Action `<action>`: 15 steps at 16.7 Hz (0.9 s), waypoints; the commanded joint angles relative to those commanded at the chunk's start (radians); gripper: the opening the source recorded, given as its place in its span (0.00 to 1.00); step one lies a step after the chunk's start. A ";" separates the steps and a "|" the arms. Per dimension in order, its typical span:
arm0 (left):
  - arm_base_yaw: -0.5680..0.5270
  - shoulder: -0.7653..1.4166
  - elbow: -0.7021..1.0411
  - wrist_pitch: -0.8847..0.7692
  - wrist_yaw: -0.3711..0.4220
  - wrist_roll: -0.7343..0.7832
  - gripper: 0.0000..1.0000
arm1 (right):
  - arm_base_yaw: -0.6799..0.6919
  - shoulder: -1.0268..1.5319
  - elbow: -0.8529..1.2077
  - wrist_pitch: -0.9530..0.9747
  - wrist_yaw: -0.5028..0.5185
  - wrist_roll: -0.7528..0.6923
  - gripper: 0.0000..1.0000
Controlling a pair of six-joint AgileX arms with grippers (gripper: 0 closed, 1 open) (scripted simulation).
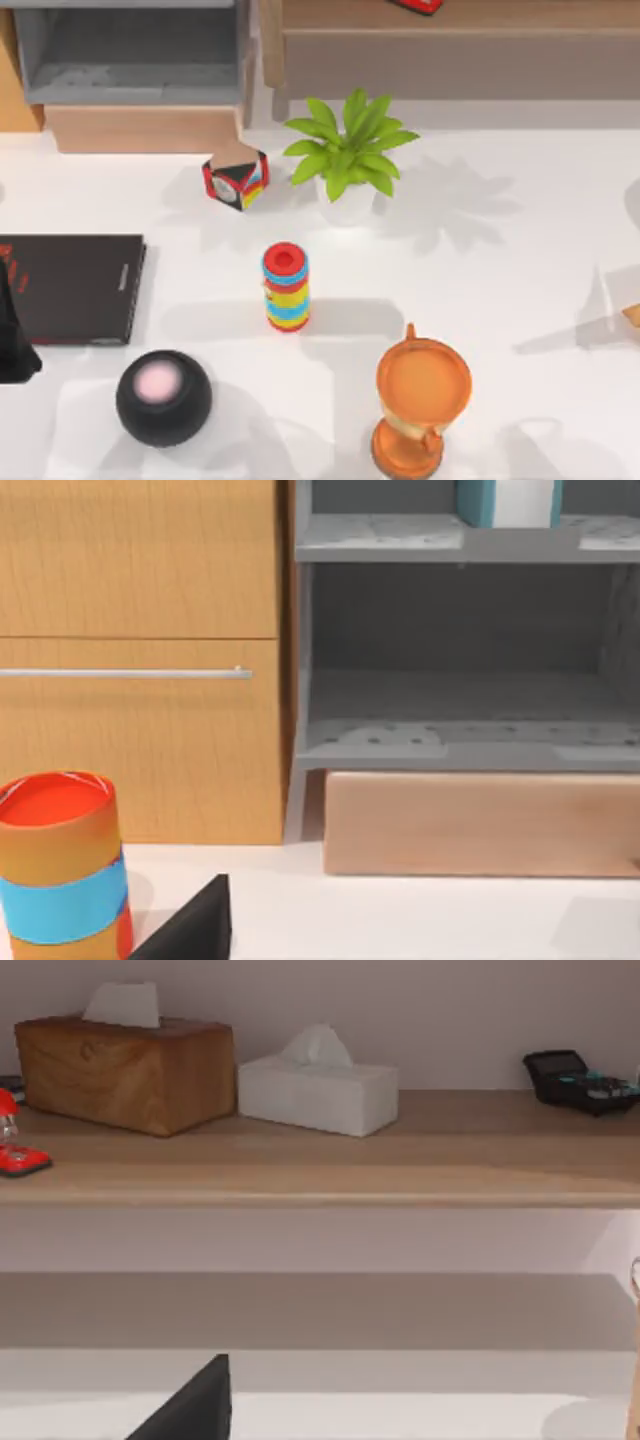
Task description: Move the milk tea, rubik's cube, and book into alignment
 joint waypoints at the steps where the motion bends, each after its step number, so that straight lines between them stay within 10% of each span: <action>1: 0.000 0.000 0.000 0.000 0.000 0.000 1.00 | -0.016 -0.060 -0.060 -0.001 -0.018 -0.001 1.00; 15: -0.020 0.105 0.100 0.065 -0.010 -0.003 1.00 | -0.061 -0.201 -0.200 -0.004 -0.067 -0.002 1.00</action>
